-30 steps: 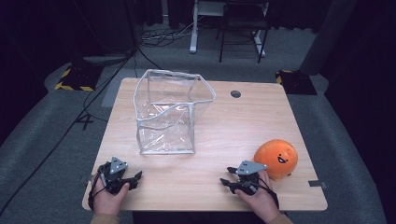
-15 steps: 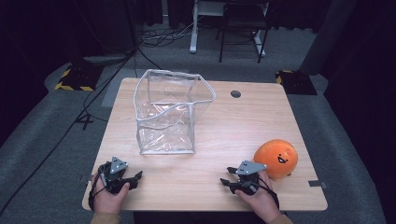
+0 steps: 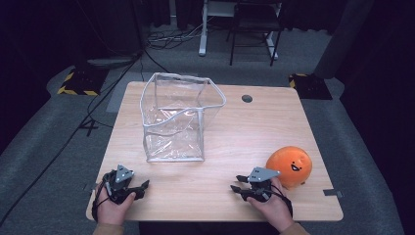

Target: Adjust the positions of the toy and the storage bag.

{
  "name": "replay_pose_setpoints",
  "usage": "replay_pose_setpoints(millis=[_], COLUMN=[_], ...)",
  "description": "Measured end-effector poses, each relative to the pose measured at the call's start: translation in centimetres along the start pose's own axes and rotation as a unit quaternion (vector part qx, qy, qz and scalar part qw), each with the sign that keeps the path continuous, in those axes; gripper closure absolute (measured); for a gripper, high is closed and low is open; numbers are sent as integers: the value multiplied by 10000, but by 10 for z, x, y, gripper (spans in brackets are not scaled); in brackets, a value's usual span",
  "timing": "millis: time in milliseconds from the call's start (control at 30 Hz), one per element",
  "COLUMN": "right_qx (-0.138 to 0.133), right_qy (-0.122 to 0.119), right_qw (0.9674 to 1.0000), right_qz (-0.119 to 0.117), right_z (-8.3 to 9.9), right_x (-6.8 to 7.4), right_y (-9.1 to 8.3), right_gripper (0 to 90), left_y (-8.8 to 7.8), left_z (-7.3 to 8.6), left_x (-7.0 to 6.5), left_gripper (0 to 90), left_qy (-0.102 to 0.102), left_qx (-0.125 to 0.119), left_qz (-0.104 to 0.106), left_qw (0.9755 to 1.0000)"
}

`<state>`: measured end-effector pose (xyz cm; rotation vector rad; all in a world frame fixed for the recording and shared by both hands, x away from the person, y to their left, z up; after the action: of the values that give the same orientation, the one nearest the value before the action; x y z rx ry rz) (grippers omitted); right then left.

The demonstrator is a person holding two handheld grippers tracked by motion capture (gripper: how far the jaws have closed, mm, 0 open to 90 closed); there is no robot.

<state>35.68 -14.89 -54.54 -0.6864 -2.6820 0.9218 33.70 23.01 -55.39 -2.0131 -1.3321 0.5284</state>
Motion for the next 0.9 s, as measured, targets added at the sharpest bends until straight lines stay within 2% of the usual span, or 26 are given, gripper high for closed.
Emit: replay_pose_setpoints(millis=[133,300,400,433,467,500,567,633,700,800,900], right_qx=[-142,-320,-464,-649,-731,-731,-964,-1052,-1089,-1233,-1246], right_qy=[-76,-4,62,126,158,158,197,177,176,184,139], right_qw=[9999,9995,9989,9977,9971,9971,9949,9941,9937,9920,9920], right_qz=[-20,-81,-99,-129,-155,-155,-208,-202,-209,-221,-179], right_z=[-17,-37,-48,-58,-62,-62,-75,-81,-85,-99,-108], right_x=[0,-4,-6,-7,-8,-8,-12,-15,-16,-19,-22], right_y=[-5,-9,-10,-10,-10,-10,-7,-4,-3,1,6], right_gripper=[563,597,617,640,645,645,650,652,652,644,637], left_y=[-7,-16,-23,-28,-28,-31,-39,-43,-45,-50,-51], left_z=[2,2,4,5,5,6,9,11,13,18,21], left_x=[0,2,2,2,2,2,3,3,3,7,9], left_gripper=[276,265,257,255,255,255,254,254,254,256,259], left_qy=[-139,-235,-474,-565,-565,-567,-561,-585,-585,-520,-511], left_qx=[-34,-190,-402,-524,-524,-563,-659,-693,-707,-683,-658], left_qz=[-17,-32,187,224,224,194,122,85,58,-134,-229], left_qw=[9999,9995,9979,9968,9968,9966,9962,9958,9958,9962,9963])
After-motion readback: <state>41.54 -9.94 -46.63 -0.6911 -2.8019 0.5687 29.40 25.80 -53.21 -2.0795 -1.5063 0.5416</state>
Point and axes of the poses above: each handheld gripper's, and its own axes: y roughly forward along the jaws, z roughly out of its underside, x roughly to its left, the point moved 7 cm from there along y, roughly forward along the jaws, and after that the axes turned 4 degrees about -z, right-handed, at the moved point
